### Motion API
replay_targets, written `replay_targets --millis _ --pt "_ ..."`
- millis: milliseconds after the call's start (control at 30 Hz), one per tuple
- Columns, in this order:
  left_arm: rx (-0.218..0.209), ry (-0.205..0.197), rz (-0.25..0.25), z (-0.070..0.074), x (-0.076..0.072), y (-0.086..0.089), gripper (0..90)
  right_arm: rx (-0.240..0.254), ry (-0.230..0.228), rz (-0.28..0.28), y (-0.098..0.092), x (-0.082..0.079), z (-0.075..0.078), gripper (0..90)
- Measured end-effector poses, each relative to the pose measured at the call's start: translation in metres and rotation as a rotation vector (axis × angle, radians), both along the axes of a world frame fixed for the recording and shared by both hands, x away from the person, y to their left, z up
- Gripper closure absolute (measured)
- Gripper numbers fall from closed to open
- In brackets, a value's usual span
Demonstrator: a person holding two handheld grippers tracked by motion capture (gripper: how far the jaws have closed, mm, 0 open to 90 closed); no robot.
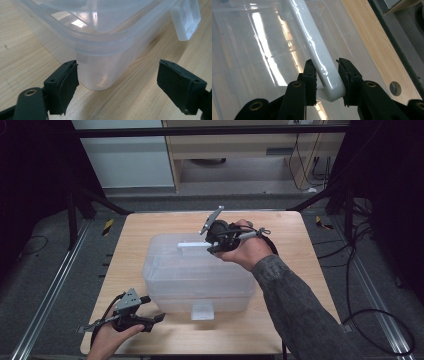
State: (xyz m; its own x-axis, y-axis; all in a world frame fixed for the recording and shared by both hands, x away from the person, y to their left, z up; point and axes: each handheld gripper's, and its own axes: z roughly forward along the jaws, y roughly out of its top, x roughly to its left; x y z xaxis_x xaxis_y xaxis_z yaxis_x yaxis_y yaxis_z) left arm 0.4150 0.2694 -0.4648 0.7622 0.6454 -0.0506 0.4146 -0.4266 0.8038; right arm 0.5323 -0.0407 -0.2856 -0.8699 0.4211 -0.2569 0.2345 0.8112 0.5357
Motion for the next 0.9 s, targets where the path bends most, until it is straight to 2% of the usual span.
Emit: replay_targets --millis 300,433,767,900 --pt "0.006 0.007 -0.013 0.000 -0.001 -0.003 16.5 0.001 0.027 0.009 0.000 0.014 0.008 68.3" --pt "0.006 -0.001 -0.013 0.000 -0.001 -0.003 16.9 0.002 0.039 -0.001 0.000 0.019 0.011 68.0" --pt "-0.026 -0.014 0.005 0.005 -0.005 0.006 17.2 0.037 0.071 -0.008 -0.005 0.030 0.013 67.3" --pt "-0.060 -0.027 0.036 0.010 -0.008 0.014 17.3 0.041 0.081 -0.015 -0.005 0.033 0.015 67.1"
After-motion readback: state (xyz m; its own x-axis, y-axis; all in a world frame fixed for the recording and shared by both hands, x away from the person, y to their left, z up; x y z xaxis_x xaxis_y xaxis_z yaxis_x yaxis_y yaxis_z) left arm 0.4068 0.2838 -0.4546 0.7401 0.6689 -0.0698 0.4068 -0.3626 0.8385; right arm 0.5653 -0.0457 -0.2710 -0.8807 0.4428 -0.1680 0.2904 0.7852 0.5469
